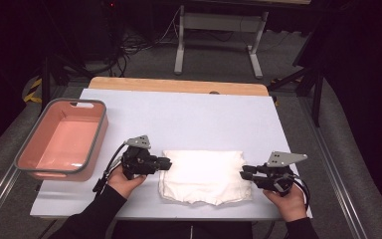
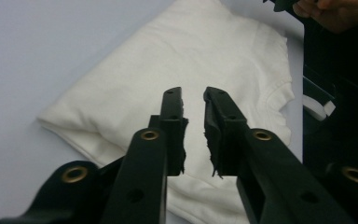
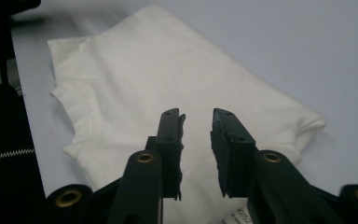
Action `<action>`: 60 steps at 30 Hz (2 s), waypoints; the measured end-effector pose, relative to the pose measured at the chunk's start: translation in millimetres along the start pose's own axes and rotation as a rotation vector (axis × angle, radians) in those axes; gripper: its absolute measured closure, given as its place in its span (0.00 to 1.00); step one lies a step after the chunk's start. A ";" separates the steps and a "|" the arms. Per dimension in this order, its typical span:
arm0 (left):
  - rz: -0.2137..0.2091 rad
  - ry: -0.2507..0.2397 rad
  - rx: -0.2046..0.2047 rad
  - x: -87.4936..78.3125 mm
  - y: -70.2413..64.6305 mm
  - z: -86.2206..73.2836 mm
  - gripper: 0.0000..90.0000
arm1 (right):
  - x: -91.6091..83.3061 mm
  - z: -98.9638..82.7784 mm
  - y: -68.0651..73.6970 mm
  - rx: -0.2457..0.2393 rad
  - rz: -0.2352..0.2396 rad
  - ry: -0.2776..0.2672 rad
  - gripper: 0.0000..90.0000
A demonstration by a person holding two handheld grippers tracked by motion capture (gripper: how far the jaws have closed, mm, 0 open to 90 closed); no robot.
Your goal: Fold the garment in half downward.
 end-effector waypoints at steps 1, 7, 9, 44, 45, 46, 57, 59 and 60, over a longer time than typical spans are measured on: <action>0.006 0.017 0.010 2.6 -1.0 -1.8 0.92 | 3.0 -2.2 1.0 -0.008 0.004 0.019 0.86; 0.066 0.075 0.049 10.0 -1.2 -7.8 0.98 | 14.5 -14.8 3.3 -0.021 0.016 0.108 0.92; 0.088 0.098 0.063 13.3 0.6 -10.3 0.99 | 19.3 -22.3 5.0 -0.030 0.015 0.160 0.93; 0.334 0.060 0.084 12.7 41.3 29.8 0.39 | 25.9 7.0 -45.8 0.052 -0.191 0.162 0.34; 0.334 0.068 0.072 14.5 44.1 29.8 0.37 | 27.9 6.7 -50.5 0.058 -0.199 0.170 0.33; 0.333 0.080 0.059 15.7 47.2 29.7 0.36 | 31.9 4.9 -59.9 0.084 -0.206 0.180 0.31; 0.338 0.181 -0.007 30.1 75.1 22.6 0.52 | 53.0 -5.0 -86.5 0.131 -0.180 0.238 0.50; 0.326 0.207 -0.029 33.4 76.7 19.7 0.55 | 54.3 -4.2 -86.1 0.122 -0.175 0.243 0.54; 0.321 0.213 -0.024 34.5 76.9 19.0 0.59 | 55.7 -3.5 -85.7 0.112 -0.171 0.249 0.59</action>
Point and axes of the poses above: each handheld gripper's, and its own axes: x roughly forward along the jaws, z roughly out of its top, y roughly to its left, the point moved 7 cm from there along x, roughly forward along the jaws, and after that the axes turned 4 degrees about -x, right-handed, at the moved point
